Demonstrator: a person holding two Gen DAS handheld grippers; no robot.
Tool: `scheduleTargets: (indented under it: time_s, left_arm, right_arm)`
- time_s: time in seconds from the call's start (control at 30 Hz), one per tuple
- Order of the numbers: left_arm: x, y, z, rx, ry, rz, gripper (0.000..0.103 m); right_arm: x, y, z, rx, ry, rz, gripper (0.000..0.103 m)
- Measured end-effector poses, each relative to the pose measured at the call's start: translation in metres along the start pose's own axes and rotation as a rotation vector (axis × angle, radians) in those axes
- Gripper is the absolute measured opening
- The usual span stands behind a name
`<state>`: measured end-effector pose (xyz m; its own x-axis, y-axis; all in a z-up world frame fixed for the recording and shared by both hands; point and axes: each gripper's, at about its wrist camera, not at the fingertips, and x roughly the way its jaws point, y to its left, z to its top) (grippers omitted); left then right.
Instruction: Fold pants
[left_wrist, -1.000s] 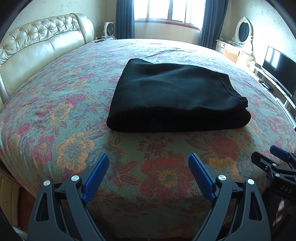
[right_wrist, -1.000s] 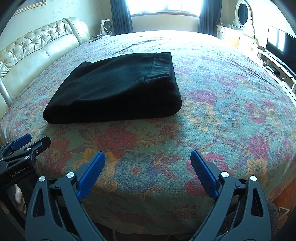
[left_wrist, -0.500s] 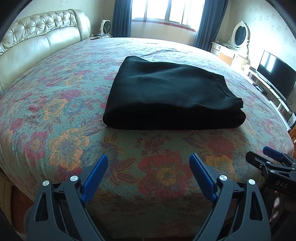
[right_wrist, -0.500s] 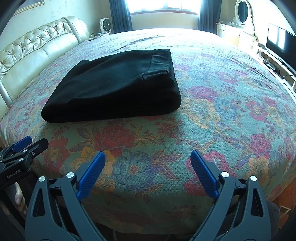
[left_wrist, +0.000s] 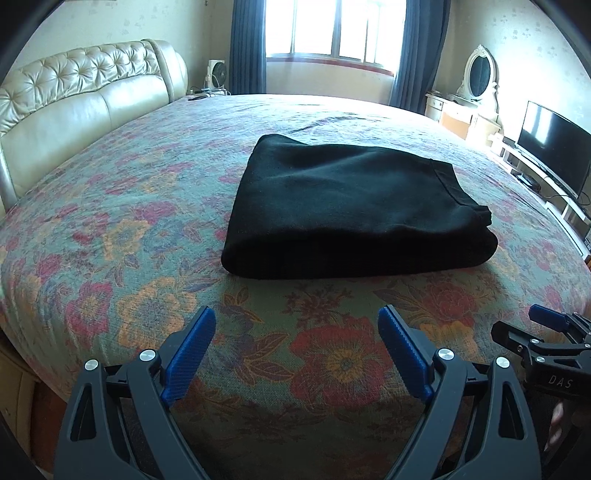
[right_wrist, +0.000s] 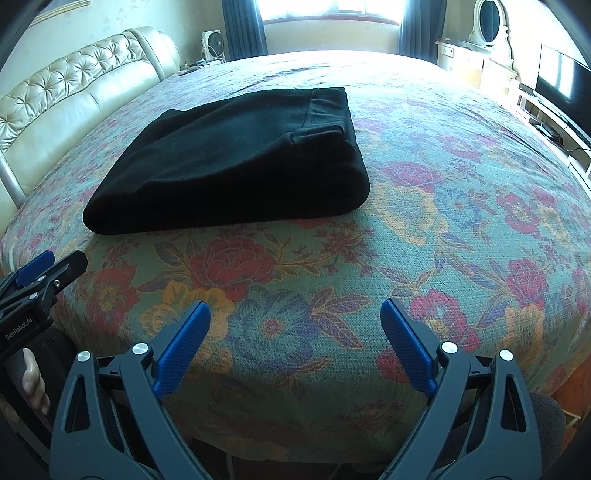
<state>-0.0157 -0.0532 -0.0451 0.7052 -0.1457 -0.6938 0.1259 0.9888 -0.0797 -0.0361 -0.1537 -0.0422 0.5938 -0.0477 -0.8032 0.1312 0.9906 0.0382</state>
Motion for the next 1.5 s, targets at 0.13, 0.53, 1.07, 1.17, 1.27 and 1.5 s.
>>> scheduleTargets:
  time_s: [0.13, 0.53, 1.07, 1.17, 1.27, 1.5]
  left_arm:
    - [0.003, 0.0023, 0.0013, -0.002, 0.028, -0.025, 0.088]
    - [-0.0015, 0.0063, 0.0065, -0.063, 0.024, -0.057, 0.088]
    - [0.0025, 0.0047, 0.0026, -0.065, 0.062, -0.069, 0.088]
    - [0.0029, 0.0048, 0.0026, -0.068, 0.065, -0.069, 0.088]
    - [0.0042, 0.0053, 0.0019, -0.07, 0.072, -0.067, 0.088]
    - [0.0047, 0.0041, 0.0012, -0.068, 0.078, -0.068, 0.088]
  right_arm:
    - [0.0022, 0.0017, -0.0026, -0.009, 0.008, 0.001, 0.094]
    - [0.0027, -0.0025, -0.0049, 0.0, 0.016, 0.004, 0.094]
    - [-0.0003, -0.0041, -0.0056, 0.007, 0.014, 0.004, 0.094]
    - [-0.0002, -0.0043, -0.0059, 0.009, 0.016, 0.005, 0.094]
    - [0.0007, -0.0043, -0.0055, 0.008, 0.019, 0.005, 0.094]
    - [0.001, -0.0027, -0.0063, 0.006, 0.021, 0.004, 0.094]
